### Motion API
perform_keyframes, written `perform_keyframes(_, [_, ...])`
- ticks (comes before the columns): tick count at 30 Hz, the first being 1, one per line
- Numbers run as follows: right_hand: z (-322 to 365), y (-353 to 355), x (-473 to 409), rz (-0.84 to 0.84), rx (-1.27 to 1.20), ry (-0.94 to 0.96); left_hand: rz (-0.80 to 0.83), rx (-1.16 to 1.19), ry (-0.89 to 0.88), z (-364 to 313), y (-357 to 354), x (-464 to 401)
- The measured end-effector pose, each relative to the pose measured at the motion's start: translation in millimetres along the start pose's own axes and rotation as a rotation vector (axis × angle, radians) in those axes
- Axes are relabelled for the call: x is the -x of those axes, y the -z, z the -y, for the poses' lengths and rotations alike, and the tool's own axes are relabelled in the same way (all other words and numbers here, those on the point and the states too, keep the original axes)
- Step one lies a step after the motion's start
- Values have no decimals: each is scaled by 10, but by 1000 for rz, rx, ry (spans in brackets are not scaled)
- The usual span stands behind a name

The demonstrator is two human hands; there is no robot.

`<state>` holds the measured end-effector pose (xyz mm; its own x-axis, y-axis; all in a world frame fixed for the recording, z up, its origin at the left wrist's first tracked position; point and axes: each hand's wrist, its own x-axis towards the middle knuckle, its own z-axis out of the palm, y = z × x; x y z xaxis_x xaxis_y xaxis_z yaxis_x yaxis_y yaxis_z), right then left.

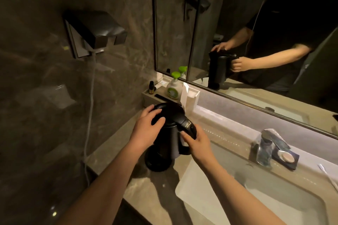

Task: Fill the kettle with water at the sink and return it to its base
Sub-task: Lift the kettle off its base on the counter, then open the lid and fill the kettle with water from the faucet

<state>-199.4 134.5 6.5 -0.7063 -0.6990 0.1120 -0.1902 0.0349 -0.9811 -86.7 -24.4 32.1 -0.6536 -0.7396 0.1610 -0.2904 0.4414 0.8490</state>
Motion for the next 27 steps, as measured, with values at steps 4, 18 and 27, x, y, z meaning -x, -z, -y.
perform_keyframes(4, [108,469,98,-70,12,21,93,28,-96,-365,-269,-60])
perform_keyframes(18, [-439,2021,1148,-430,162,-225,550,111,-558,-1578,-1733,487])
perform_keyframes(27, [-930,2680,1659,-601,114,-459,632,-149,-384,-1417,-2855,309])
